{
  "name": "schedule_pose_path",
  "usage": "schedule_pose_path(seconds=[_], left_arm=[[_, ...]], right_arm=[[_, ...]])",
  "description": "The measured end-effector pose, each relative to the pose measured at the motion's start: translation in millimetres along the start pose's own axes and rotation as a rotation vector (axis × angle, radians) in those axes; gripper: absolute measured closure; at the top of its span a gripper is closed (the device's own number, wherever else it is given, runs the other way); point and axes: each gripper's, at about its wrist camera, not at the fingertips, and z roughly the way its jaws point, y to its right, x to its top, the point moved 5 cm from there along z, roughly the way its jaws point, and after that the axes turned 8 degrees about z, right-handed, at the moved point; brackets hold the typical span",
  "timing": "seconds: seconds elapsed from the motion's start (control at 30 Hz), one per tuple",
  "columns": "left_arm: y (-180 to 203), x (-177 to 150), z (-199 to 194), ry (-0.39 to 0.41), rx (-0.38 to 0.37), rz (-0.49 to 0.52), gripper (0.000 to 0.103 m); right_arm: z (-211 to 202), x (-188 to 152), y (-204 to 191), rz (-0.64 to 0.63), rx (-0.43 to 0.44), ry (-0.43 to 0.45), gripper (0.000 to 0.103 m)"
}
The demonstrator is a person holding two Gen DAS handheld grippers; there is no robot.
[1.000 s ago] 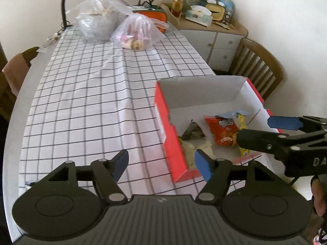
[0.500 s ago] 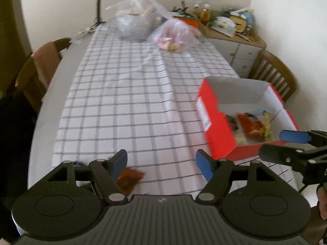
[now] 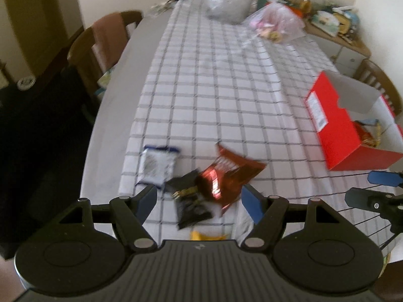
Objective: Organize snacks
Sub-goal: 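Withdraw both tools from the box back toward the snack pile, then grasp the silver bar with the right gripper while the left grasps the blue candy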
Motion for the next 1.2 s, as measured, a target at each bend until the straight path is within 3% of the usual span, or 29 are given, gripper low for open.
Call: schedule_pose_path(seconds=[0.3,0.6,0.8,0.97,1.2], left_arm=[[-35,-43,34,-0.116,0.066,-0.126,0.029],[-61,-69,61,-0.204,0.081,-0.247,0.029],[-64,-79,76,-0.254,0.088,-0.306,0.031],[-62,-84,82,-0.281,0.084,-0.356,0.039],[-56,-85,85,-0.293,0.103,-0.355,0.043]], right_arm=[[48,-22,-19,0.017,-0.067,-0.080,0.002],[96,-35,-37,0.047,-0.147,-0.152,0.006],[114,-38,-51,0.047,-0.187,-0.162,0.010],[124,-41,-59,0.031,-0.220,-0.173,0.016],[127,-45,-62,0.019,-0.246,-0.170,0.025]])
